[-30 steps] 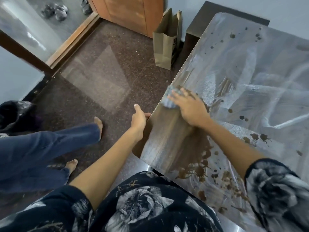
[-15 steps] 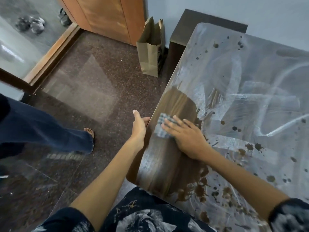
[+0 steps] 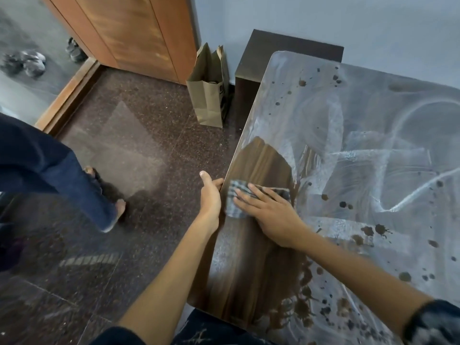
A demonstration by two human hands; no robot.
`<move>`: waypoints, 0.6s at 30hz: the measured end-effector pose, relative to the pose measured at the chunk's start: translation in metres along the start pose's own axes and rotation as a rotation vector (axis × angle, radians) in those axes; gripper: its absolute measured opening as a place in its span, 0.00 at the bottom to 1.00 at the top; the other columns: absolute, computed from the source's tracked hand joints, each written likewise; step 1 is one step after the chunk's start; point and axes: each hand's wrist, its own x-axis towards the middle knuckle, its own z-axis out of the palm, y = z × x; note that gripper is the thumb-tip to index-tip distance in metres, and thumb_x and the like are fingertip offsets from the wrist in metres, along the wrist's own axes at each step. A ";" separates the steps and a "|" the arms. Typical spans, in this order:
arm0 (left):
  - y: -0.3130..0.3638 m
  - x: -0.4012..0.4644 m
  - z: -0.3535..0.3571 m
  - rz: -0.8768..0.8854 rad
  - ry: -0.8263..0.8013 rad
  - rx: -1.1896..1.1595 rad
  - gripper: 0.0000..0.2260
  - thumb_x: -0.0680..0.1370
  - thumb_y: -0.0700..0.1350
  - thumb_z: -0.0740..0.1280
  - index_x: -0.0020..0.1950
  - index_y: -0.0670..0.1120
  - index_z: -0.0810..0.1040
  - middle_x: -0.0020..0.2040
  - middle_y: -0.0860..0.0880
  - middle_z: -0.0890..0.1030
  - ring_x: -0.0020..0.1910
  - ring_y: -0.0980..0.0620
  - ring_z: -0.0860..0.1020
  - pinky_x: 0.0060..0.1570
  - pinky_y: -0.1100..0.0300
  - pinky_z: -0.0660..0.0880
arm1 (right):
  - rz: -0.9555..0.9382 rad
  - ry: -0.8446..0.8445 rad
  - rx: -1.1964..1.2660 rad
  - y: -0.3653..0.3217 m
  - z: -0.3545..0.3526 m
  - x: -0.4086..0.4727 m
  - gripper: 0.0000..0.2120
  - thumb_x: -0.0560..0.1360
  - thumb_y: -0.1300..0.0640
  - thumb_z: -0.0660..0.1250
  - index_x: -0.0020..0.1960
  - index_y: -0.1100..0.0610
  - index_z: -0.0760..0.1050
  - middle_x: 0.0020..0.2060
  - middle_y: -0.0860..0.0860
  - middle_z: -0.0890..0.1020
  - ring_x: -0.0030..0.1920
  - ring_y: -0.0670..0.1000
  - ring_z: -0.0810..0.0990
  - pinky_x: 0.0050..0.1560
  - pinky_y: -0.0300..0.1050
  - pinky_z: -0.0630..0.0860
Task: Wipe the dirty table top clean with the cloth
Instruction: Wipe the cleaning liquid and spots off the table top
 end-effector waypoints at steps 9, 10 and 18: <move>0.017 0.004 0.012 0.027 -0.042 0.040 0.30 0.78 0.63 0.39 0.50 0.48 0.76 0.43 0.53 0.78 0.45 0.55 0.75 0.56 0.56 0.67 | 0.507 0.111 0.086 0.073 -0.036 0.088 0.28 0.78 0.64 0.52 0.76 0.51 0.49 0.76 0.48 0.50 0.76 0.55 0.45 0.73 0.54 0.50; 0.017 0.006 0.013 0.019 -0.044 0.043 0.31 0.78 0.64 0.39 0.51 0.47 0.77 0.46 0.52 0.79 0.48 0.53 0.75 0.58 0.55 0.68 | 0.500 0.115 0.090 0.068 -0.036 0.095 0.29 0.78 0.65 0.52 0.76 0.51 0.49 0.76 0.48 0.50 0.76 0.55 0.45 0.73 0.55 0.49; 0.023 0.011 0.020 0.040 -0.057 0.037 0.34 0.79 0.62 0.38 0.55 0.42 0.77 0.58 0.44 0.79 0.49 0.51 0.77 0.56 0.57 0.70 | 0.043 -0.027 0.027 0.038 -0.020 0.022 0.34 0.77 0.64 0.55 0.76 0.46 0.45 0.75 0.42 0.47 0.75 0.46 0.40 0.73 0.47 0.46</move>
